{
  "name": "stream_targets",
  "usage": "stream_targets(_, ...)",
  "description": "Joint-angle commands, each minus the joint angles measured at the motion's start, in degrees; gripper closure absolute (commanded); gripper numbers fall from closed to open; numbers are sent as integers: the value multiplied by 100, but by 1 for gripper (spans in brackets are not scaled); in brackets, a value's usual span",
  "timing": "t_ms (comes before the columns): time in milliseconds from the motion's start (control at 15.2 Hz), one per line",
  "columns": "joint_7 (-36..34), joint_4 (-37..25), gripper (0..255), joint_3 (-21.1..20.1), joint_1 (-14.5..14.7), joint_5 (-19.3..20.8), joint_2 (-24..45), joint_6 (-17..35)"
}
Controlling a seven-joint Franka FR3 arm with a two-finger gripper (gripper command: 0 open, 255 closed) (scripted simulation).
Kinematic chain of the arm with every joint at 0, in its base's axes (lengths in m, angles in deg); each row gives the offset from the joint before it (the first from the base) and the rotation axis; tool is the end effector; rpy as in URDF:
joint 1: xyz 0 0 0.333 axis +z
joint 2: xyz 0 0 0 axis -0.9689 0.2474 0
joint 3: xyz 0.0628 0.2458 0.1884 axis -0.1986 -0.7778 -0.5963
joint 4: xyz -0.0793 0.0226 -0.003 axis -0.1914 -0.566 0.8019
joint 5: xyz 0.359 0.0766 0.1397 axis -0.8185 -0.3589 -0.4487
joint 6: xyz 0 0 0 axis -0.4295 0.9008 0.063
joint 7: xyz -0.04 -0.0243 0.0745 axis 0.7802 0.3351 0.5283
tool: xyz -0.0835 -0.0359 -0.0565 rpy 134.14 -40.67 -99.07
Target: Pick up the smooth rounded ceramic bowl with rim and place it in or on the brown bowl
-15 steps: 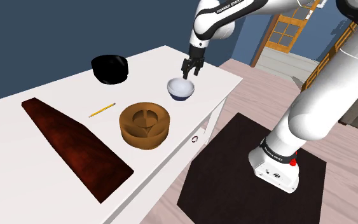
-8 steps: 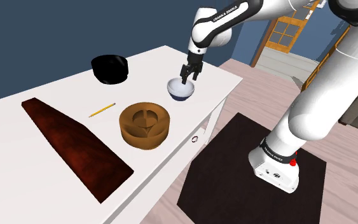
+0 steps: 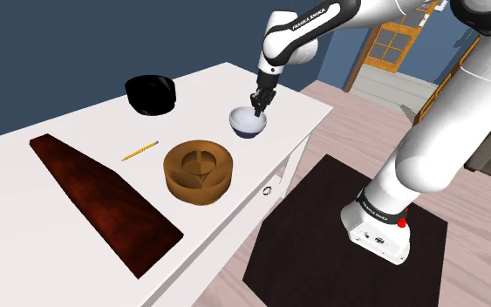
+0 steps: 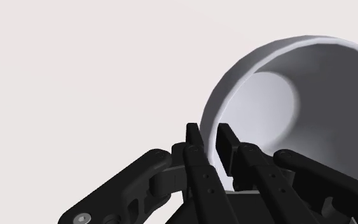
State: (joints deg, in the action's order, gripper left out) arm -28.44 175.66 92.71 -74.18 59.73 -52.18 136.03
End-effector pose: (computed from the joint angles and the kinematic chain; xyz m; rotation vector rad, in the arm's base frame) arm 0.5145 -0.0311 0.3426 -3.0354 0.0534 0.0177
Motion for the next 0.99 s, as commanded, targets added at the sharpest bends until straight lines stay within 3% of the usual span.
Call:
stream_targets(0, 0, 0, 255, 0, 0, 0, 0, 0)
stream_targets(396, 0, 0, 255, 0, 0, 0, 0, 1)
stream_targets(924, -115, -265, 255, 6, -6, 104, -345, -602)
